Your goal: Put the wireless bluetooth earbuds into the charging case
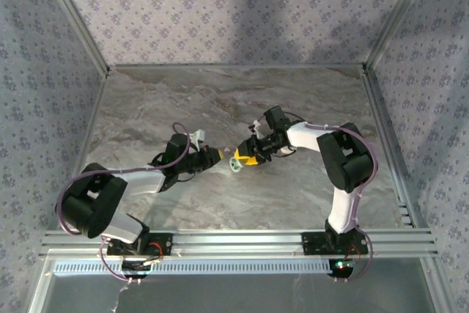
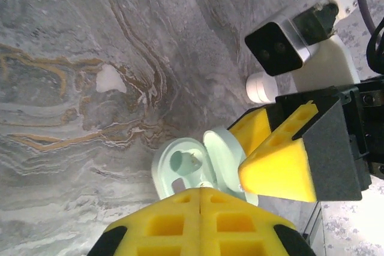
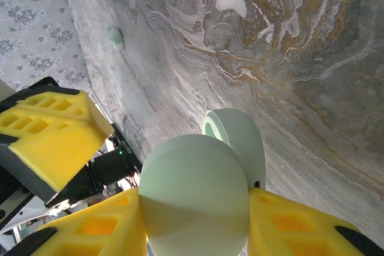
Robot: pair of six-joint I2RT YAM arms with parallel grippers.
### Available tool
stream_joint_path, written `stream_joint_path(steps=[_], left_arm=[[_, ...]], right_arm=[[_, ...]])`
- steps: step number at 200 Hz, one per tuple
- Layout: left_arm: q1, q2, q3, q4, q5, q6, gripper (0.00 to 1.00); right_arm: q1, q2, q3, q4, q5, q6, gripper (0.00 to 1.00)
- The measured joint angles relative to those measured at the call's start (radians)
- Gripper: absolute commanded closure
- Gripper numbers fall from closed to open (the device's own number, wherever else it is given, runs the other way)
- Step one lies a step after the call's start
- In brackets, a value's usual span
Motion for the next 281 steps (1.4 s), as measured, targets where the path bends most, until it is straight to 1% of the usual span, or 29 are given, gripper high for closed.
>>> stream_joint_path(steps=[34, 71, 136, 163, 192, 236, 281], left_arm=[[-0.027, 0.092, 0.023, 0.031, 0.006, -0.001, 1.0], [-0.038, 0.194, 0.029, 0.088, 0.017, -0.018, 1.0], [-0.075, 0.231, 0.064, 0.113, 0.018, -0.027, 1.0], [-0.075, 0.233, 0.071, 0.1, 0.019, -0.027, 1.0], [-0.079, 0.233, 0.086, 0.071, 0.019, -0.026, 0.99], [-0.081, 0.234, 0.116, 0.045, 0.021, -0.023, 0.97], [-0.088, 0.241, 0.128, 0.042, 0.021, -0.023, 0.94]], right_arm=[[0.007, 0.009, 0.0, 0.026, -0.017, 0.003, 0.6], [0.008, 0.031, 0.0, 0.05, -0.024, 0.012, 0.6], [0.017, 0.061, 0.0, 0.069, -0.027, 0.022, 0.59], [0.017, 0.066, 0.0, 0.074, -0.03, 0.022, 0.52], [0.016, 0.067, 0.001, 0.066, -0.019, 0.019, 0.41], [-0.003, 0.051, 0.001, 0.037, -0.009, -0.006, 0.32], [-0.006, 0.01, 0.001, -0.036, 0.057, -0.052, 0.23]])
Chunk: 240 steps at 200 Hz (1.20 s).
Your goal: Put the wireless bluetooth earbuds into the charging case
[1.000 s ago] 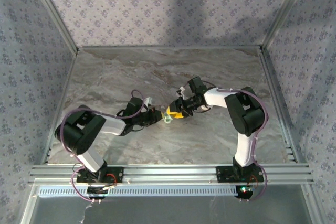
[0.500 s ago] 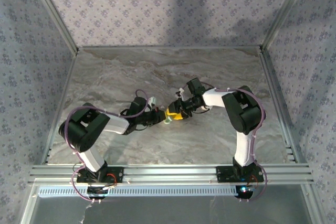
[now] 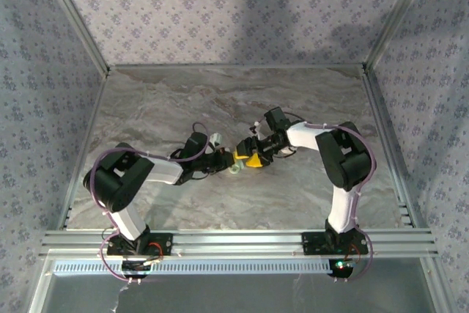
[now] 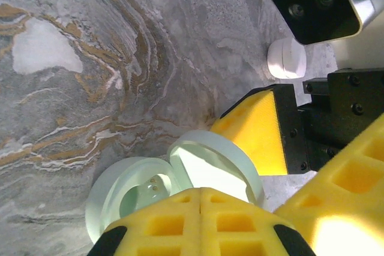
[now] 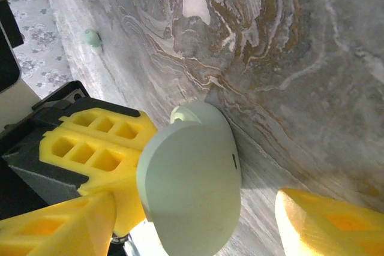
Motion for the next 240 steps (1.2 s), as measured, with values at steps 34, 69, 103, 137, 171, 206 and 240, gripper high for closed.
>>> stream_joint_path(steps=[34, 69, 103, 137, 171, 206, 240], left_arm=[[0.0, -0.018, 0.003, -0.03, -0.009, 0.011, 0.9], [0.01, -0.114, 0.003, -0.124, -0.035, 0.045, 0.8], [0.064, -0.24, -0.01, -0.23, -0.068, 0.087, 0.52], [0.11, -0.359, -0.01, -0.398, -0.124, 0.148, 0.24], [0.139, -0.438, 0.003, -0.56, -0.184, 0.203, 0.0], [0.161, -0.454, 0.004, -0.633, -0.214, 0.218, 0.0], [0.161, -0.454, 0.004, -0.649, -0.214, 0.218, 0.0]], right_arm=[[0.011, -0.062, 0.0, -0.058, 0.066, -0.041, 0.18], [0.037, -0.117, 0.0, -0.107, 0.159, -0.097, 0.12], [0.097, -0.128, 0.0, -0.165, 0.296, -0.161, 0.02], [0.185, -0.128, 0.02, -0.225, 0.46, -0.215, 0.0], [0.255, -0.127, 0.056, -0.272, 0.611, -0.252, 0.0], [0.288, -0.099, 0.094, -0.323, 0.742, -0.265, 0.0], [0.29, -0.086, 0.106, -0.36, 0.833, -0.263, 0.0]])
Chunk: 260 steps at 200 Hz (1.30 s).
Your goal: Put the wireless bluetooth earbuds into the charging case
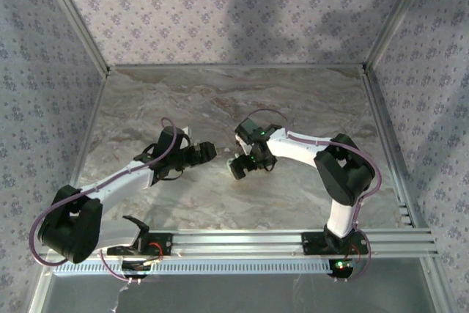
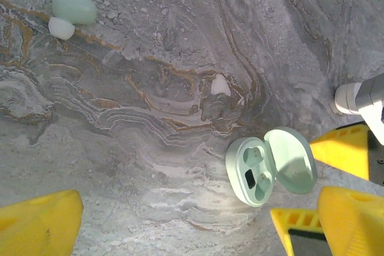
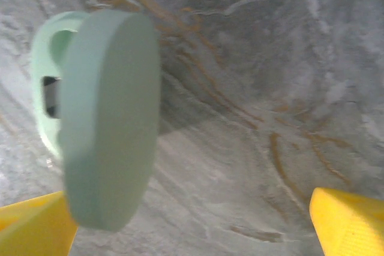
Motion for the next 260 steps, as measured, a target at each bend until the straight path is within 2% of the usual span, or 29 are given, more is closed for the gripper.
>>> stream_joint_path(steps=[78, 175, 202, 260], left_arm=[[0.0, -0.008, -0.002, -0.001, 0.0, 0.0, 0.0], [-0.001, -0.029, -0.004, -0.003, 0.0, -0.001, 0.0], [-0.016, -0.093, -0.003, -0.028, -0.023, -0.001, 0.0], [-0.095, -0.19, 0.071, -0.126, -0.103, -0.001, 0.0]], right_arm=[[-0.035, 0.01, 0.058, -0.043, 0.084, 0.026, 0.0], [-0.073, 0.012, 0.073, -0.05, 0.049, 0.03, 0.0], [-0.077, -0.074, 0.039, -0.026, 0.019, 0.03, 0.0], [-0.146, -0.411, -0.118, 0.1, -0.035, 0.071, 0.0]])
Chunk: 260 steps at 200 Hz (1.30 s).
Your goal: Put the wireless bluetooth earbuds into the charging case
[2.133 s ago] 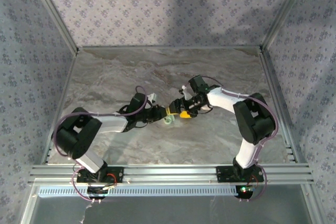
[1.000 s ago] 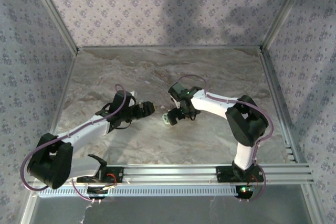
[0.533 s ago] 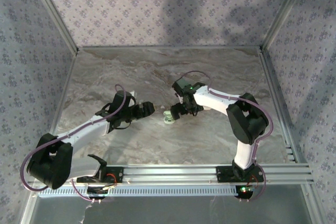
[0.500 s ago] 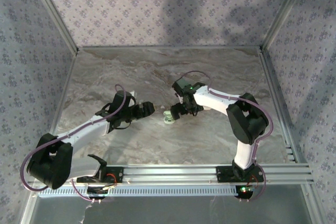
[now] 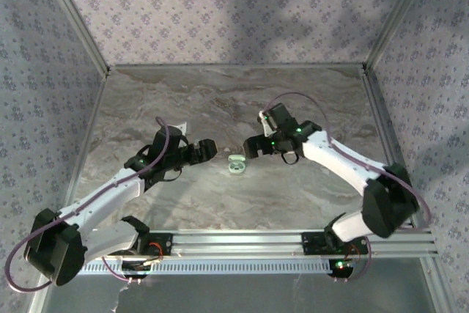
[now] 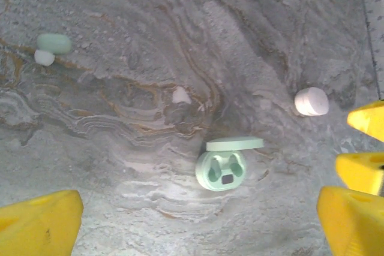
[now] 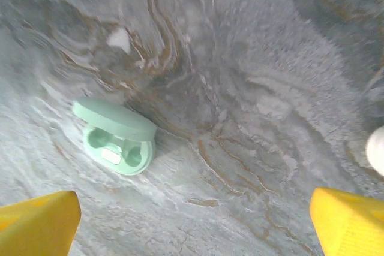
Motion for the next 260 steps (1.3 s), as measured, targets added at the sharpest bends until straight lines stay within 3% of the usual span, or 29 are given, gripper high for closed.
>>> stream_joint_path(steps=[60, 124, 185, 260], left_arm=[[-0.131, -0.087, 0.076, -0.04, -0.159, -0.01, 0.0], [-0.151, -0.083, 0.076, -0.068, -0.235, -0.026, 0.0], [-0.143, -0.057, 0.076, -0.097, -0.29, -0.022, 0.0], [-0.02, -0.056, 0.047, -0.097, -0.19, -0.029, 0.0]], right_arm=[[-0.118, -0.341, -0.201, 0.09, 0.029, 0.084, 0.0], [-0.177, -0.552, -0.35, 0.094, 0.102, 0.163, 0.0], [-0.242, -0.557, -0.361, 0.088, 0.092, 0.225, 0.0], [-0.301, -0.454, -0.344, 0.098, -0.011, 0.26, 0.0]])
